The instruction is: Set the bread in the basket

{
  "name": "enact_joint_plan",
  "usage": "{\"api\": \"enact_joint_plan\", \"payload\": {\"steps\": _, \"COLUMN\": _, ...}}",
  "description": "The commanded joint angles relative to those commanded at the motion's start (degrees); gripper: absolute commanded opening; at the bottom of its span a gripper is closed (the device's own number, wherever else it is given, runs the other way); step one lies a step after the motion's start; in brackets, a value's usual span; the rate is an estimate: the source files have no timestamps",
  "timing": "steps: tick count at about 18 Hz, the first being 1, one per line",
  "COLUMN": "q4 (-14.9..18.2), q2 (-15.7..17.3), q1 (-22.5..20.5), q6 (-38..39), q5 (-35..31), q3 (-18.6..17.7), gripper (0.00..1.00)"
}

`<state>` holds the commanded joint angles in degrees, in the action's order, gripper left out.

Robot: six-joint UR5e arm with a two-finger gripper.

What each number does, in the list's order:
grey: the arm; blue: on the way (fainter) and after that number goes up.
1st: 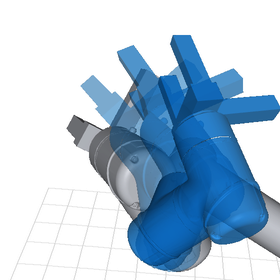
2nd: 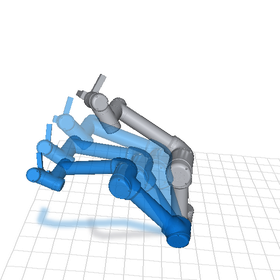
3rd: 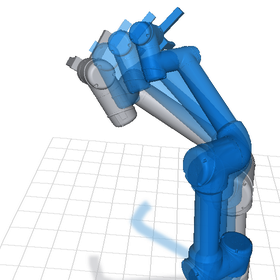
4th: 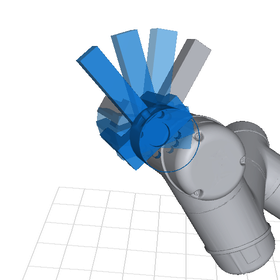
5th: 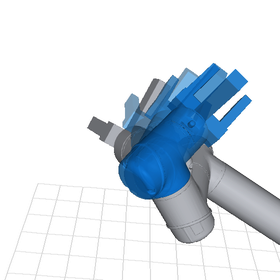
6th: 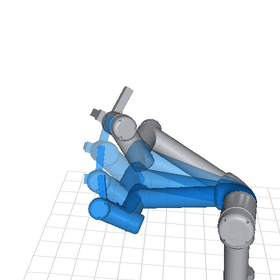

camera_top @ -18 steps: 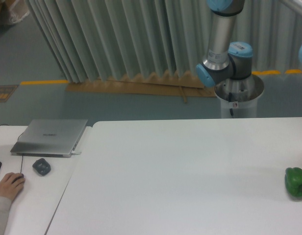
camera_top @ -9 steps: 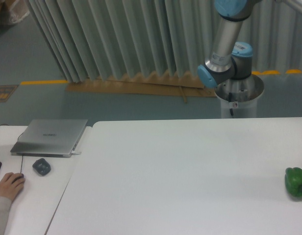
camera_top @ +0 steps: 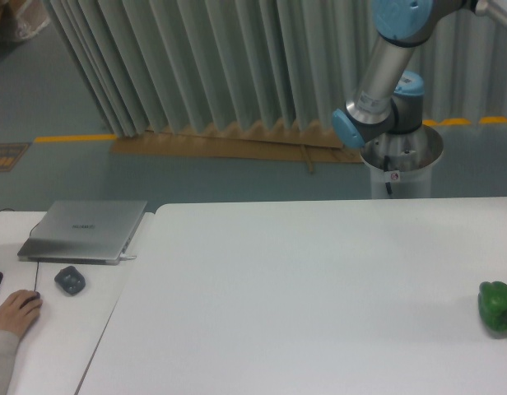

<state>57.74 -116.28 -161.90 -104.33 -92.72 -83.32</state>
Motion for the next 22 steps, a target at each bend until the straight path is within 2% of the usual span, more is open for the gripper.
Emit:
{"api": "enact_joint_plan", "payload": {"steps": 5, "q4": 0.5, "q2": 1.0, "q1": 0.3, "q6": -0.1, "q5": 0.4, "q3": 0.0, "gripper": 1.00}}
{"api": "enact_joint_plan", "payload": {"steps": 8, "q4": 2.9, "q2": 2.1, "q1": 0.5, "q6": -0.1, "q5": 0.3, "q3": -0.5, "gripper": 1.00}}
{"api": "enact_joint_plan", "payload": {"steps": 11, "q4": 3.8, "q2": 5.5, "q1": 1.8, "q6": -0.1, "q5": 3.1, "q3": -2.8, "gripper": 1.00}}
{"api": "enact_joint_plan", "payload": {"steps": 13, "q4": 5.8, "q2": 8.1, "q1": 3.7, "q6": 0.3, "q5": 3.3, "q3": -4.0, "gripper": 1.00}}
{"api": "enact_joint_plan", "payload": {"steps": 16, "q4": 8.6, "q2": 9.2, "q1": 7.1, "q6": 5.0, "q5": 3.5, "q3": -5.2, "gripper": 1.00}}
{"api": "enact_joint_plan", "payload": {"steps": 19, "q4": 8.9, "q2": 11.5, "q1": 10.4, "q6": 6.5, "q5": 5.7, "q3": -8.1, "gripper": 1.00}}
{"api": "enact_joint_plan", "payload": {"steps": 22, "q4": 8.6, "q2": 13.9, "q1": 12.3, "q6": 7.9, "q5": 6.2, "q3": -12.5, "gripper": 1.00}}
